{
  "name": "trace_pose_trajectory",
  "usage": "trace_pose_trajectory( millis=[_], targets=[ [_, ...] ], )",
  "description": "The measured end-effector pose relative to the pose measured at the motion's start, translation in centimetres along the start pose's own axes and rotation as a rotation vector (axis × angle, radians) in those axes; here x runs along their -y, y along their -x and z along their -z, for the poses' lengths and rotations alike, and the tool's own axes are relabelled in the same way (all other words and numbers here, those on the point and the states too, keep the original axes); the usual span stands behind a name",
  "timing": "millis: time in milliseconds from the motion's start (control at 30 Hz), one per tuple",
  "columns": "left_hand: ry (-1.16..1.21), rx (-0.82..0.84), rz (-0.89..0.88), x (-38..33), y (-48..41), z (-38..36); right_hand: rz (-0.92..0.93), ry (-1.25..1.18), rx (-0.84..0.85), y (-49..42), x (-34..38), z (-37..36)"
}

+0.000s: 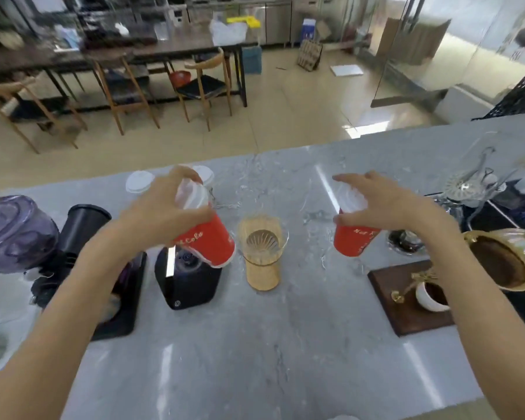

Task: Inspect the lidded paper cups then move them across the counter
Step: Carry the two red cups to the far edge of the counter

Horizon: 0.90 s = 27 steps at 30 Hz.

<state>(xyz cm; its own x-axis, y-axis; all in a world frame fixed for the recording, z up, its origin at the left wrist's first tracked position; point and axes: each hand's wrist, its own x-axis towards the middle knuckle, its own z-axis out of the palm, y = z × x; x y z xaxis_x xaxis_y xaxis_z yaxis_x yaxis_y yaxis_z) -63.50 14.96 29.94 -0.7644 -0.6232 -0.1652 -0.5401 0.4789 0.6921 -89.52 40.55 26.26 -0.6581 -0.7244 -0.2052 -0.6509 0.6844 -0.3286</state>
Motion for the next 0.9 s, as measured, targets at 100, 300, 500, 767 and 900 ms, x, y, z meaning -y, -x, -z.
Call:
trace_pose_trajectory(
  millis=[100, 300, 500, 767, 900],
  targets=[
    [0.017, -0.058, -0.09, -4.8, -6.0, 1.2, 0.016, -0.09, -0.114, -5.5, 0.8, 5.3],
    [-0.096, 0.043, -0.054, -6.9, -18.1, -4.5, 0.004, -0.136, -0.048, -17.0, 0.8, 3.2],
    [-0.223, -0.005, 0.058, -1.9, -29.1, -13.4, -0.084, -0.072, 0.025, -27.0, -3.1, -4.2],
    [-0.276, -0.062, 0.159, 2.8, -38.6, -18.9, -0.079, 0.013, 0.027, -37.1, -6.9, -7.3],
    [-0.304, -0.046, 0.252, 4.8, -39.7, -20.4, -0.106, 0.066, 0.054, -38.6, -8.3, -9.3]
  ],
)
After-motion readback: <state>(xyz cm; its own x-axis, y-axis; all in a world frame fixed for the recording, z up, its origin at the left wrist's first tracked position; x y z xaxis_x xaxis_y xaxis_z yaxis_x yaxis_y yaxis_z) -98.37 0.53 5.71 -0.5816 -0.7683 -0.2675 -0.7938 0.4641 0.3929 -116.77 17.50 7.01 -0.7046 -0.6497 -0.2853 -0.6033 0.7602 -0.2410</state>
